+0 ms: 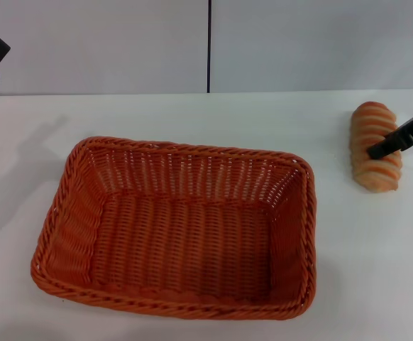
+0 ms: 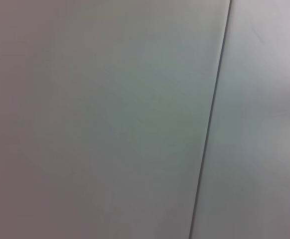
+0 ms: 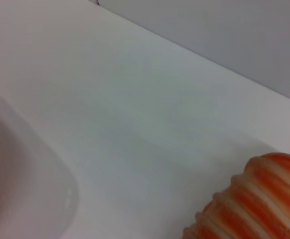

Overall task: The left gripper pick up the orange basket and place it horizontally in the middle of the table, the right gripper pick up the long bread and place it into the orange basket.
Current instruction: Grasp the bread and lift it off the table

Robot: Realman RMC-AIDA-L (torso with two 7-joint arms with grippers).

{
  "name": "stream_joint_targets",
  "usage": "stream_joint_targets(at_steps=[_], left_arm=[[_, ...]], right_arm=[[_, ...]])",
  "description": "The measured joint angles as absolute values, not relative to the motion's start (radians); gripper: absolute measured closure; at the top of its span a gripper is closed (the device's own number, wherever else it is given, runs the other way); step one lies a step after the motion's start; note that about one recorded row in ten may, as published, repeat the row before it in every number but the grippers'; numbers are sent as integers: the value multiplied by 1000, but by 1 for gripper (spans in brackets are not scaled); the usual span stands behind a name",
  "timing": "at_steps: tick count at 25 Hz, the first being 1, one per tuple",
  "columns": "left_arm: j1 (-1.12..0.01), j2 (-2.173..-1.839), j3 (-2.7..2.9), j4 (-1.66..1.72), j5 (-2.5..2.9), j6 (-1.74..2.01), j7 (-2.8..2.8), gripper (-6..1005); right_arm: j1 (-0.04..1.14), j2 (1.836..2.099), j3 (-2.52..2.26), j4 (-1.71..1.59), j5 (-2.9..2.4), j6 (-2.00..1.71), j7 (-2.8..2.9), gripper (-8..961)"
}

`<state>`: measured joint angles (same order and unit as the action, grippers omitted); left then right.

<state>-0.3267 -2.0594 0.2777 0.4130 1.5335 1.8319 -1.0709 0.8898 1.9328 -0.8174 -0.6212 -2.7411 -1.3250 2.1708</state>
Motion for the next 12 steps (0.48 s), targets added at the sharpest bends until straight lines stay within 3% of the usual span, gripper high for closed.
stream_joint_targets(at_steps=[3,12], left_arm=[[-327,-2059,278,413,1533,1836,-1072,301],[-324,-2057,278,413,1540,1852,-1072,302]], right_arm=[[887,1933,-818,-621,-2741,-1324,2169,491],[881,1933,-818,-626,-2736,-1324,2165,576]])
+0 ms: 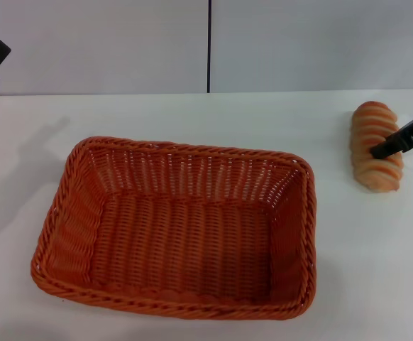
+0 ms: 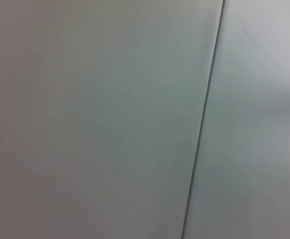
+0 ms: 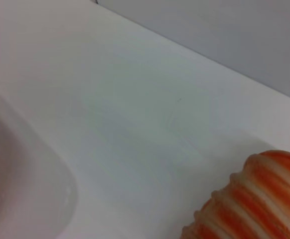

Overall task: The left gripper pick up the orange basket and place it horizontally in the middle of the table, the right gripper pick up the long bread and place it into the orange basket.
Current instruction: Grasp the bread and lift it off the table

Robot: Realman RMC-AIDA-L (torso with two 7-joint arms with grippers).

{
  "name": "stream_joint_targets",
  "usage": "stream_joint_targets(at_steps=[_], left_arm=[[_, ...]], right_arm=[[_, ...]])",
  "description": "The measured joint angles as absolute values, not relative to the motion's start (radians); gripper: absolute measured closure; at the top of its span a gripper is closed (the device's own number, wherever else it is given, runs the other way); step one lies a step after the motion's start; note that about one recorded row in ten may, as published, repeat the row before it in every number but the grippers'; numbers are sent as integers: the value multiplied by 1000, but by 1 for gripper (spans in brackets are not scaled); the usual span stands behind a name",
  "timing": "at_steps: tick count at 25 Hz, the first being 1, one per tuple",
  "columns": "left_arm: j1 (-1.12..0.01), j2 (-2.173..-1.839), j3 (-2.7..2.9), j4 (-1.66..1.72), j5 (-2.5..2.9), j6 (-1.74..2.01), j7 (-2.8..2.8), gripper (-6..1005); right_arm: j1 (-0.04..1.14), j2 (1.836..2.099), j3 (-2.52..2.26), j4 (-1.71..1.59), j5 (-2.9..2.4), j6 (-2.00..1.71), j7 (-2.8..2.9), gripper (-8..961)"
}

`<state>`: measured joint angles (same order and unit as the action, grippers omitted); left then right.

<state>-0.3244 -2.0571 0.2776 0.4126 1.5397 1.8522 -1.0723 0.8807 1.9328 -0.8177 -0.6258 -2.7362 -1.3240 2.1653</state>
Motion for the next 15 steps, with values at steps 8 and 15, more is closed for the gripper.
stream_joint_targets(at_steps=[8,15], left_arm=[[-322,-2057,278,413,1540,1872,-1074,302],[-322,-2057,278,413,1539,1889,-1076,302]], right_arm=[[880,1933,-818,-626,-2735,-1326,2165,616],[880,1933,-818,-629,-2731,-1337,2164,694]])
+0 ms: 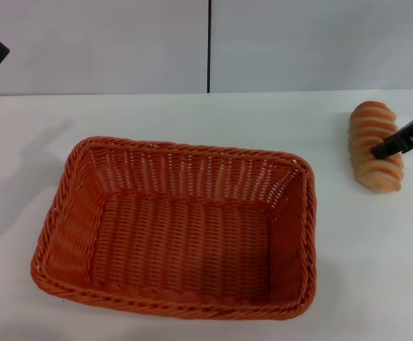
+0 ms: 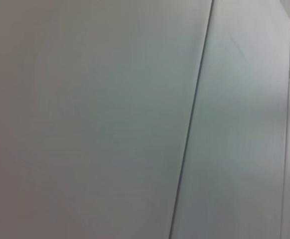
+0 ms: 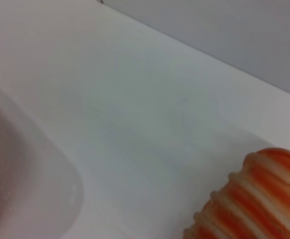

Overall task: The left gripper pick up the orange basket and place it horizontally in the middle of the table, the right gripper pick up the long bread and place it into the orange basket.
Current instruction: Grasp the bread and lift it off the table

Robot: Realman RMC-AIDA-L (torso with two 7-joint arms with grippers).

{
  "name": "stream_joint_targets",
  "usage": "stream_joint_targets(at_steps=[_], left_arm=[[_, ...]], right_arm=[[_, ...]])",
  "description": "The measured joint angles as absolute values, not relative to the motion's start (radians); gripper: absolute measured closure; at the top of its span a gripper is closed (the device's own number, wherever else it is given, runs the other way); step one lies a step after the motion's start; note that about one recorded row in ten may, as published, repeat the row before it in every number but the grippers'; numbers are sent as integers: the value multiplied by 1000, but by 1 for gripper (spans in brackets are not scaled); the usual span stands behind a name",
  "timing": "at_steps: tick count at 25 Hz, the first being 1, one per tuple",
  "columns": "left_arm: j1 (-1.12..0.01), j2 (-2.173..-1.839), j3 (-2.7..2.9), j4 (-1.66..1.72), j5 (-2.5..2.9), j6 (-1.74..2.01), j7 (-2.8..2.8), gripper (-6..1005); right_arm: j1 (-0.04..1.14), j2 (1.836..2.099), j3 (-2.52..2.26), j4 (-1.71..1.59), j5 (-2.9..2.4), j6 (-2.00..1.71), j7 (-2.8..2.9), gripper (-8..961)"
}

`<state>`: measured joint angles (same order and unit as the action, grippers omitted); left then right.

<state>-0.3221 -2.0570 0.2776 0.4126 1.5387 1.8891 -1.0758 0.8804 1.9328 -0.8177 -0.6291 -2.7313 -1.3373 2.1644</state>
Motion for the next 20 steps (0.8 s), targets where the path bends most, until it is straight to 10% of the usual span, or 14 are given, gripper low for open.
stream_joint_targets(at_steps=[20], left_arm=[[-328,-2057,278,413,1539,1911,-1085,301]], right_arm=[[835,1937,-807,-709,-2725,-1378,2153,815]])
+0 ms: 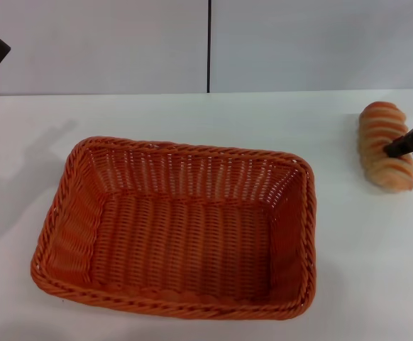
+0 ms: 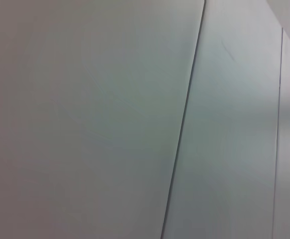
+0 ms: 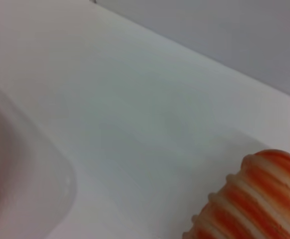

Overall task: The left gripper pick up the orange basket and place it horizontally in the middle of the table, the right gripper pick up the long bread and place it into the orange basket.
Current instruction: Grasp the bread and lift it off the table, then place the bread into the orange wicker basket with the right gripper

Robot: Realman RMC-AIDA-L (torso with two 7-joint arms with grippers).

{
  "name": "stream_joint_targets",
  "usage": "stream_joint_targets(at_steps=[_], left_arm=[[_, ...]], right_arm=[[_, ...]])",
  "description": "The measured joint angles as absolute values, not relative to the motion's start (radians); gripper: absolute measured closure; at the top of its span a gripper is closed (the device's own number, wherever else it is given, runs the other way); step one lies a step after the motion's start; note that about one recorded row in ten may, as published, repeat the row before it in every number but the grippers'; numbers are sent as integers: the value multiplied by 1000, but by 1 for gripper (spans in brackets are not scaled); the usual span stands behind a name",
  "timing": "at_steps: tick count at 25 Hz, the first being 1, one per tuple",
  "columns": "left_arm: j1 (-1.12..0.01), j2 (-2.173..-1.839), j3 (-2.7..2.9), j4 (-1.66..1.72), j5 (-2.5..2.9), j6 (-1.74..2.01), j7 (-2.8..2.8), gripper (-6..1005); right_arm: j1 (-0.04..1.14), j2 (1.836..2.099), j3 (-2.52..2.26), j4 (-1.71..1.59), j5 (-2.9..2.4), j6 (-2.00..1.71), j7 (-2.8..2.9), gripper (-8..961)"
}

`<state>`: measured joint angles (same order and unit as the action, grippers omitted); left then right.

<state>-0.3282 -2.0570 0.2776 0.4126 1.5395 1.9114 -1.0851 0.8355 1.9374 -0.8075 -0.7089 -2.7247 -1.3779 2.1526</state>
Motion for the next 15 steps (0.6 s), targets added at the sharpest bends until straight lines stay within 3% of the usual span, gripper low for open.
stream_joint_targets(at_steps=[8,15], left_arm=[[-330,-2057,278,413,1537,1913,-1090,301],[-329,-2057,278,413,1536,1914,-1097,302]], right_arm=[[726,1945,-805,-916,-2505,-1440,2153,836],[572,1985,-807,-1208,-1984,-1543,2109,852]])
